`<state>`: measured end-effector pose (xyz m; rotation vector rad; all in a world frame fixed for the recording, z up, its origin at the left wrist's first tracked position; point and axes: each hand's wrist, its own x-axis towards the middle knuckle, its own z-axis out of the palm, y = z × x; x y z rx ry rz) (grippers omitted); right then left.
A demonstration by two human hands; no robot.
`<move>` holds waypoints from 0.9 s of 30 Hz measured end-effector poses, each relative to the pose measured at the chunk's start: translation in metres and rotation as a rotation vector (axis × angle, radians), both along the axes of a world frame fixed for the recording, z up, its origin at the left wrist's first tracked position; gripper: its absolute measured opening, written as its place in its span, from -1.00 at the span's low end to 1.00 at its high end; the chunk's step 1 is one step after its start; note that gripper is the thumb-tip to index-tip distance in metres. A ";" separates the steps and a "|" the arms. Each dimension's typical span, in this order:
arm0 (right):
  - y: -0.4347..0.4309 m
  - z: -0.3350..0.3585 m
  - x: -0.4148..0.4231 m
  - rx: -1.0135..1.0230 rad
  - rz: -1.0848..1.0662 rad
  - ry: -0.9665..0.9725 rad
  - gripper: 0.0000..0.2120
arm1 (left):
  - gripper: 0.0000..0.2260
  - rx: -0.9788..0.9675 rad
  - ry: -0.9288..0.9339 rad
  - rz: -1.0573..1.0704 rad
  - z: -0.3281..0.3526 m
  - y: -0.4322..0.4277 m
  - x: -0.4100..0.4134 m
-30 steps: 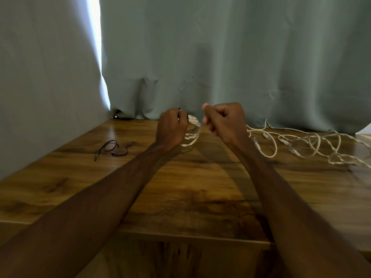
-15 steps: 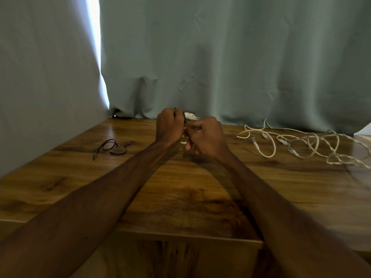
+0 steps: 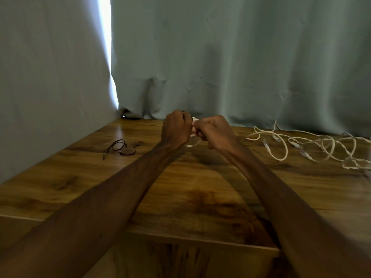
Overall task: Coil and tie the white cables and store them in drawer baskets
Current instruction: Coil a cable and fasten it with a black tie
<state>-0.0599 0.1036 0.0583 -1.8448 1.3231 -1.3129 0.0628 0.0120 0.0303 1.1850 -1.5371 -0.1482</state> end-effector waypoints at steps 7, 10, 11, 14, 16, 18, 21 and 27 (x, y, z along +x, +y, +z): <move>-0.002 0.005 -0.010 -0.189 0.026 -0.063 -0.67 | -0.59 0.037 0.058 -0.010 0.003 0.003 -0.004; -0.006 0.004 -0.013 -0.269 -0.037 0.046 -0.63 | -0.63 0.070 0.019 -0.046 -0.002 0.001 -0.004; -0.007 0.004 -0.015 -0.278 -0.041 0.051 -0.64 | -0.64 0.071 0.004 -0.066 -0.003 0.002 -0.004; -0.005 0.007 -0.017 -0.143 0.046 -0.227 -0.74 | -0.67 0.058 -0.070 -0.128 -0.002 0.011 -0.008; -0.005 0.007 -0.018 -0.050 0.076 -0.359 -0.73 | -0.71 0.044 -0.138 -0.160 -0.001 0.018 -0.010; -0.007 0.009 -0.021 0.026 0.091 -0.439 -0.63 | -0.73 0.021 -0.189 -0.185 -0.002 0.022 -0.013; -0.009 0.012 -0.031 0.080 0.158 -0.519 -0.63 | -0.70 0.006 -0.176 -0.213 -0.004 0.020 -0.014; -0.007 0.007 -0.041 -0.075 0.061 -0.334 -0.79 | -0.66 -0.038 -0.187 -0.303 -0.006 0.025 -0.018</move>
